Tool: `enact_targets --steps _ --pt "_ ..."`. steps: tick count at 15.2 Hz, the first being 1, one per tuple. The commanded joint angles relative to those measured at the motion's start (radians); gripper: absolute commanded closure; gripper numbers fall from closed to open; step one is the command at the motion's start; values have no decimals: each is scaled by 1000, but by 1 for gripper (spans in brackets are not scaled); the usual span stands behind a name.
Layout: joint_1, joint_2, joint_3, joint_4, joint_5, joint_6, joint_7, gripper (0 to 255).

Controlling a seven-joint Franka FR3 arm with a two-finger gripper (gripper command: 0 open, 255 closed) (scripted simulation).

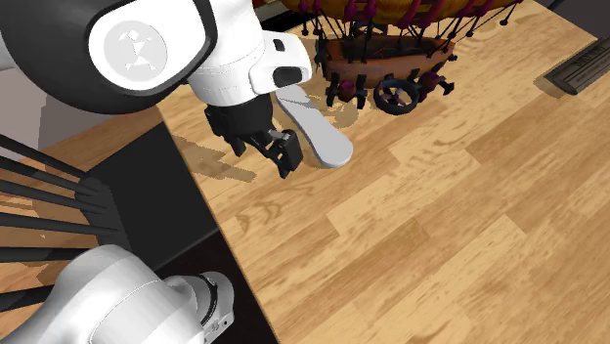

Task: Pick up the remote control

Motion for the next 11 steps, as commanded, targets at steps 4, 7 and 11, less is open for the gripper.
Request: enact_targets --steps 4,7,11 --pt "78 75 -122 63 -50 47 -328 0" --pt "165 171 -232 151 -65 83 -654 0" --pt "288 318 -356 297 -32 101 -1087 0"
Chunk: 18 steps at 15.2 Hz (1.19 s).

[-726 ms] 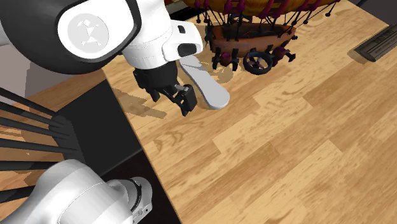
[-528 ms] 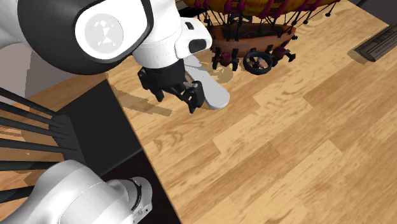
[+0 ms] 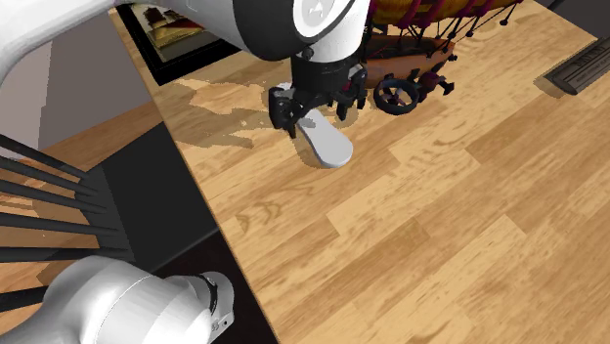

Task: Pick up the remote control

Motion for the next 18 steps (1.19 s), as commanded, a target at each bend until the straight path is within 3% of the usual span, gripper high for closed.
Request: enact_targets --steps 1,10,11,18 --pt "40 47 -34 44 15 6 -150 0" --pt "35 44 -43 -60 8 107 -148 0" --pt "33 45 -48 -54 7 103 -155 255" --pt "37 52 -42 -44 11 98 -148 255"
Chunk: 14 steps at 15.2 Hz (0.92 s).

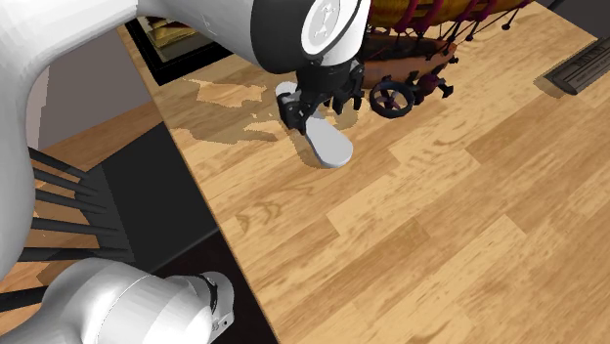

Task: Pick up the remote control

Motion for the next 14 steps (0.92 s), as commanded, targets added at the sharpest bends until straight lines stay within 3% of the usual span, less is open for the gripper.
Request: enact_targets --steps 1,12,13,14 --pt "-4 30 -9 -19 -5 -5 0 255" --pt "-3 35 4 82 5 -97 -3 255" --pt "-3 35 4 82 5 -97 -3 0" --pt "-11 23 -12 65 -4 -94 -28 0"
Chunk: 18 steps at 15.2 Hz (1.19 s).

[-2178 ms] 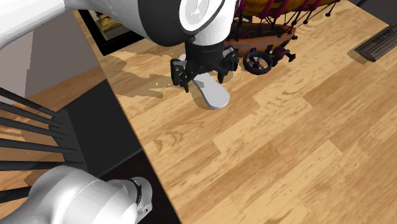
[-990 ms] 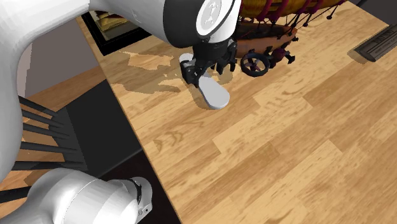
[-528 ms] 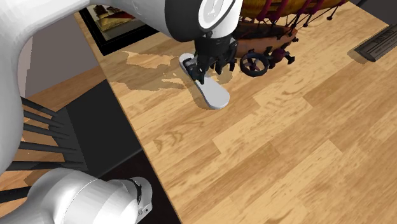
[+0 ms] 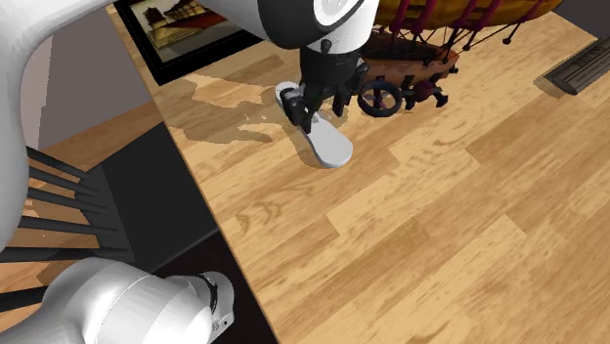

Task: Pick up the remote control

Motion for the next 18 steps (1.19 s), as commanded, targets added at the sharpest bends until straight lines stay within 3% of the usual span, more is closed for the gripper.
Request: enact_targets --steps 1,10,11,18 --pt "-10 -16 -18 -20 -11 3 -29 0" --pt "-14 -18 -29 -123 -19 104 -26 0" --pt "-13 -15 -29 -119 -18 103 -26 255" --pt "-14 8 -44 -114 -18 123 -41 255"
